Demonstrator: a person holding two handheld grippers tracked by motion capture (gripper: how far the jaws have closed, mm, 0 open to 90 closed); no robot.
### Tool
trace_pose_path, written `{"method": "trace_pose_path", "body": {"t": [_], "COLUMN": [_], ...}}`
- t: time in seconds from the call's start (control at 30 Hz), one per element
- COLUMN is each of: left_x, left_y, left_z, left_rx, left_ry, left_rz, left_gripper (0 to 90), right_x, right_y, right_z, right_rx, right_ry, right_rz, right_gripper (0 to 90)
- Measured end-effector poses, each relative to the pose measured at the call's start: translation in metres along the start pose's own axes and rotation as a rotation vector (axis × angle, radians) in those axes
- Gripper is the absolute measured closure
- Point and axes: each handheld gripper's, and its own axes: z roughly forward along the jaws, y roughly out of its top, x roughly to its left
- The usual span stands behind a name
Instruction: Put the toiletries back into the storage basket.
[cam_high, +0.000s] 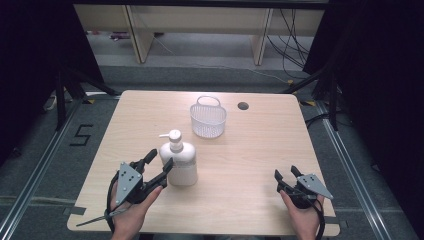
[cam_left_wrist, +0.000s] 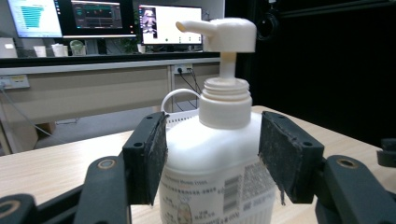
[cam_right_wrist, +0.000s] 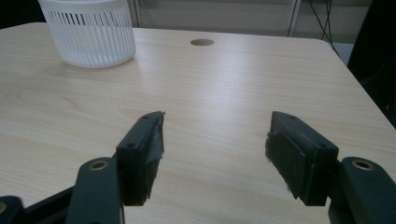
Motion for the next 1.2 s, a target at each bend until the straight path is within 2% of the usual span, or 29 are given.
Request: {"method": "trace_pose_path", "body": {"t": [0.1, 0.13, 0.3, 0.33, 0.67, 0.73, 1.0, 1.1, 1.13, 1.2], "left_x": [0.0, 0.0, -0.005, -0.006, -0.012, -0.015, -0.02, -0.022, -0.023, -0.023], "left_y": [0.002, 0.003, 0.007, 0.008, 0.019, 0.023, 0.029, 0.031, 0.032, 0.032], "left_z": [0.002, 0.003, 0.009, 0.01, 0.025, 0.029, 0.036, 0.039, 0.04, 0.041], "left_rx": [-0.004, -0.002, -0.005, -0.003, -0.006, -0.006, 0.0, 0.004, 0.007, 0.007], "left_ry": [0.007, 0.012, 0.007, 0.007, 0.022, 0.023, 0.036, 0.041, 0.049, 0.054], "left_rz": [-0.002, -0.003, -0.004, -0.002, 0.0, 0.004, 0.018, 0.019, 0.023, 0.021], "left_gripper": [41.3, 41.7, 42.1, 42.3, 43.9, 44.8, 48.2, 49.1, 49.5, 50.3], "right_x": [0.001, 0.001, 0.001, 0.002, 0.002, 0.004, 0.005, 0.004, 0.002, 0.002], "right_y": [0.0, 0.001, 0.001, 0.001, 0.001, 0.001, 0.001, 0.001, 0.001, 0.001], "right_z": [0.0, -0.001, -0.001, -0.001, -0.001, -0.002, -0.002, -0.001, 0.0, 0.0], "right_rx": [0.006, 0.012, 0.012, 0.011, 0.013, 0.026, 0.026, 0.023, 0.017, 0.015], "right_ry": [0.004, -0.002, -0.009, -0.001, 0.0, -0.004, -0.002, -0.002, 0.004, -0.004], "right_rz": [0.008, -0.008, -0.018, -0.005, -0.007, 0.025, 0.028, 0.024, 0.002, -0.012], "right_gripper": [36.9, 36.8, 36.7, 36.7, 36.5, 36.5, 36.3, 36.3, 36.3, 36.3]}}
